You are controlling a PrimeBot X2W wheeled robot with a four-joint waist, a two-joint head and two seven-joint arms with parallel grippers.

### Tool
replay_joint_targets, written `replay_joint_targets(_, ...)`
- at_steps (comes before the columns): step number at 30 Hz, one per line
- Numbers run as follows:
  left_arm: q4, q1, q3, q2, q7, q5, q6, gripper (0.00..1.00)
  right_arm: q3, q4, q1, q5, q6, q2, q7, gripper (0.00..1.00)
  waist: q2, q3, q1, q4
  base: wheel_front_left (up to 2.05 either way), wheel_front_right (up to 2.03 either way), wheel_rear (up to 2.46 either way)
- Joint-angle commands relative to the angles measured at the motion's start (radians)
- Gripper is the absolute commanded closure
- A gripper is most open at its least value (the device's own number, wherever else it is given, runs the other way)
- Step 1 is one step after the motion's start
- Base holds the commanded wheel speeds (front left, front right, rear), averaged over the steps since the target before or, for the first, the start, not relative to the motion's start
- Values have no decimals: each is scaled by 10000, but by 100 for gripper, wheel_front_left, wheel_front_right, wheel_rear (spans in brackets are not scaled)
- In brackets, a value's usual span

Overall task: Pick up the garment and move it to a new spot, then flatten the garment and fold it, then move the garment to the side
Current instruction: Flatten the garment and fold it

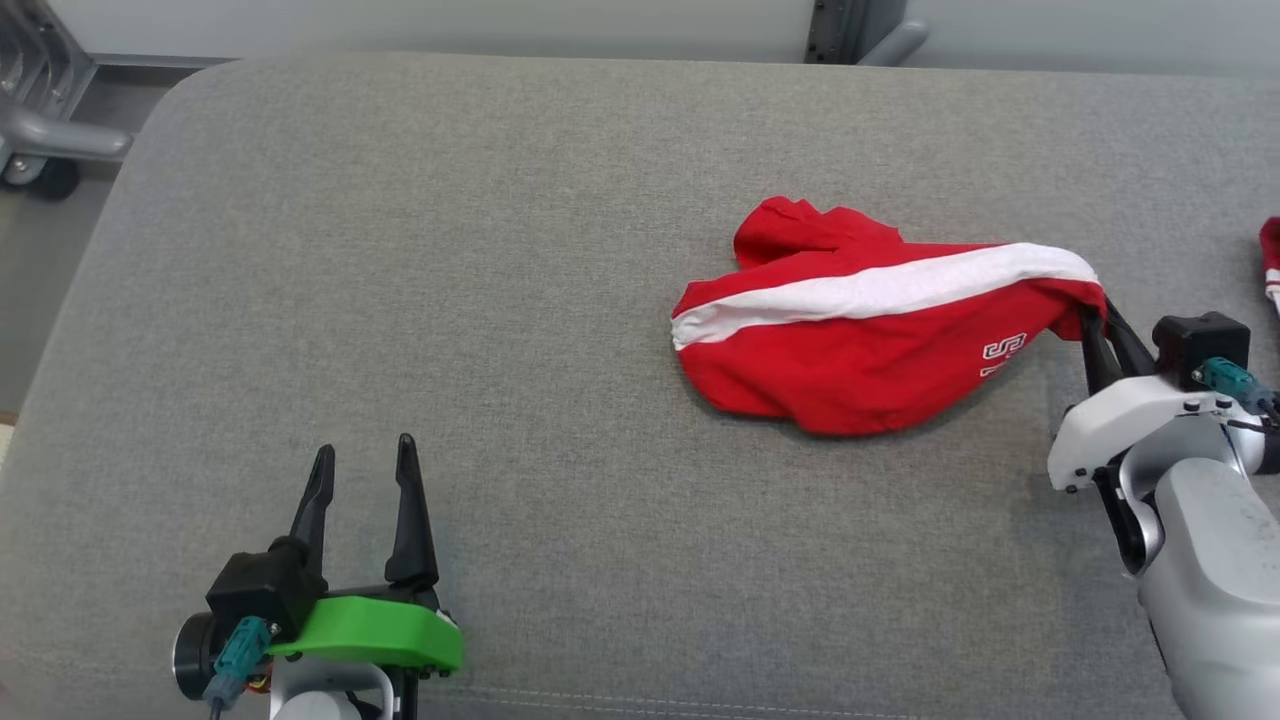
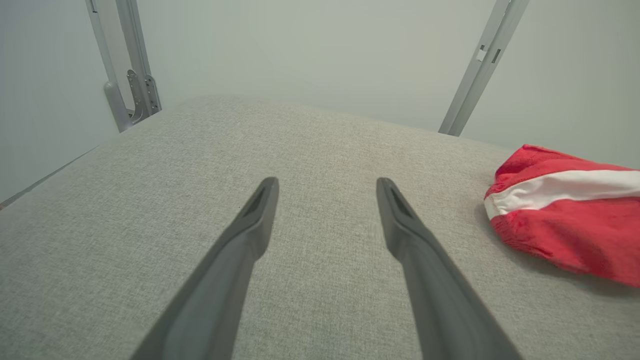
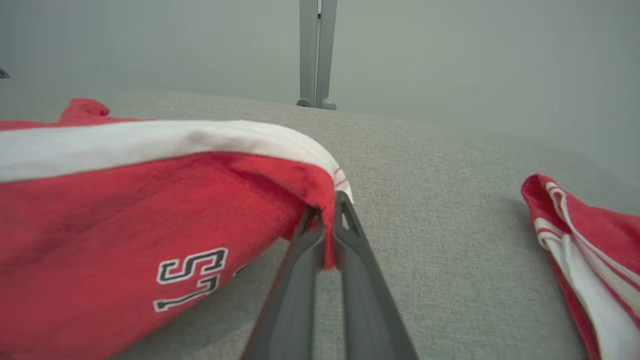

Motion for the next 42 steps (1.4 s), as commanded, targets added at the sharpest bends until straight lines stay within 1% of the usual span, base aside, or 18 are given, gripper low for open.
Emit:
replay_joint_targets(1, 10, 33, 1, 8, -24, 1, 5, 0, 47, -212, 337, -109, -15, -224, -26, 100, 94, -73, -1, -325, 0, 0, 0)
replay_joint_targets(2, 10, 33, 1, 8, -24, 1, 5, 0, 47, -212, 337, -109, -15, -224, -26, 100, 94, -73, -1, -325, 0, 0, 0)
replay_joint_targets(6, 43, -54, -59, 8, -24, -7, -25, 0, 192, -229, 738, -288, -15, -554, 75, 100, 94, -45, -1, -419, 0, 0, 0)
replay_joint_targets(11, 69, -111, -41, 8, -24, -7, -24, 0, 91, -57, 1167, -344, -17, -626, 204, 100, 94, 8, -1, -462, 0, 0, 0)
replay_joint_targets(19, 95, -79, 19, 8, -24, 14, -32, 0, -342, 30, 1666, -461, -17, -416, 90, 100, 94, -35, -1, -624, 0, 0, 0)
replay_joint_targets(23, 105, -67, 28, 8, -24, 53, -45, 0, -647, -26, 1825, -823, -17, -370, 39, 100, 94, -53, -1, -771, 0, 0, 0)
replay_joint_targets(24, 111, -71, 33, 8, -24, 67, -55, 0, -767, -79, 1842, -941, -17, -325, 22, 92, 94, -58, -1, -813, 0, 0, 0)
replay_joint_targets(25, 119, -69, 46, 7, -24, 75, -58, 0, -890, -129, 1863, -1035, -15, -250, 14, 61, 94, -61, -1, -864, 0, 0, 0)
replay_joint_targets(26, 128, -71, 55, 7, -24, 82, -65, 0, -1010, -169, 1896, -1103, -15, -184, -4, 0, 94, -67, -1, -905, 0, 0, 0)
replay_joint_targets(31, 209, -48, 63, 7, -24, 132, -110, 0, -1311, -324, 2008, -1470, -15, 97, -28, 0, 94, -150, -1, -1127, 0, 0, 0)
replay_joint_targets(37, 297, 99, 28, 9, -24, 158, -142, 0, -1564, -522, 2272, -1610, -15, 319, -31, 0, 94, -399, -1, -1431, 0, 0, 0)
replay_joint_targets(42, 321, 203, -47, 9, -23, 168, -161, 0, -1651, -1201, 2526, -1548, -15, 494, -28, 0, 94, -678, -1, -1665, 0, 0, 0)
